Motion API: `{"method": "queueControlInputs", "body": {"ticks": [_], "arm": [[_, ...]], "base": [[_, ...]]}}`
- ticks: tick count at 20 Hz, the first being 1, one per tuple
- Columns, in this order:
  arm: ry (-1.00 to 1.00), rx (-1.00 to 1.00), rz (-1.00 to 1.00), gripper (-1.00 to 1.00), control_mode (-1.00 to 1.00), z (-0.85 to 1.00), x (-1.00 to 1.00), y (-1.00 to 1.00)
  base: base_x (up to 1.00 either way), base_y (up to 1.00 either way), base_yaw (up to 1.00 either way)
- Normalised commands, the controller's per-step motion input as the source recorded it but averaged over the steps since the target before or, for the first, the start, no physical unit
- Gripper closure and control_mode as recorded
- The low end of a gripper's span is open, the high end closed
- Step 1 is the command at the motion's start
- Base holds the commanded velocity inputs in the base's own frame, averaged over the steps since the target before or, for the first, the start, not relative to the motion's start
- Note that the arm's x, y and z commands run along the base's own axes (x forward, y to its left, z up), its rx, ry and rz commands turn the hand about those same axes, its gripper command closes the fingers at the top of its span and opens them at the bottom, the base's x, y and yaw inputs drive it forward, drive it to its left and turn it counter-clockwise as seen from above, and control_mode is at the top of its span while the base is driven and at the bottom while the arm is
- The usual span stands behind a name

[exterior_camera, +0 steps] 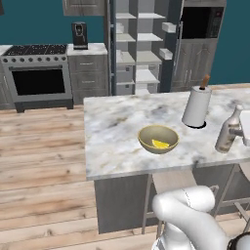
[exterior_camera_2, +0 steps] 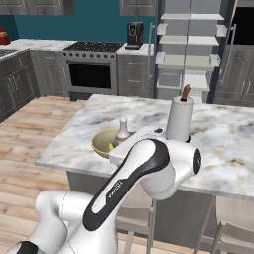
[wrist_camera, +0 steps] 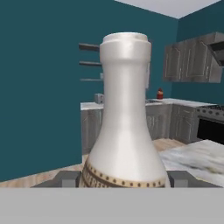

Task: There is a bowl on the dining counter. Grab a lemon wedge from the fridge and place it in the bowl. Then get the liquor bottle and glass cup from the cabinet and place them next to the bowl.

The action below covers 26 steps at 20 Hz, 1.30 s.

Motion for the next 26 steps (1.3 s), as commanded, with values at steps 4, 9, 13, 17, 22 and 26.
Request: {"method": "queueControlInputs", "body": {"ticks": [4,9,13,17,22,26], "arm": [[0.0,0.0,0.0,1.0,-1.0,-0.46,0.46,0.0],[0.0,0.0,0.0,1.0,-1.0,-0.37,0.49,0.0],[0.0,0.0,0.0,1.0,-1.0,-0.3,0.5,0.0],[0.0,0.0,0.0,1.0,-1.0,-0.29,0.52,0.0],[0.0,0.0,0.0,1.0,-1.0,-0.28,0.41,-0.02],[0.0,0.0,0.0,1.0,-1.0,-0.23,0.3,-0.02]], "base": [[0.0,0.0,0.0],[0.0,0.0,0.0],[0.0,0.0,0.0],[0.0,0.0,0.0],[0.0,0.0,0.0],[0.0,0.0,0.0]]}}
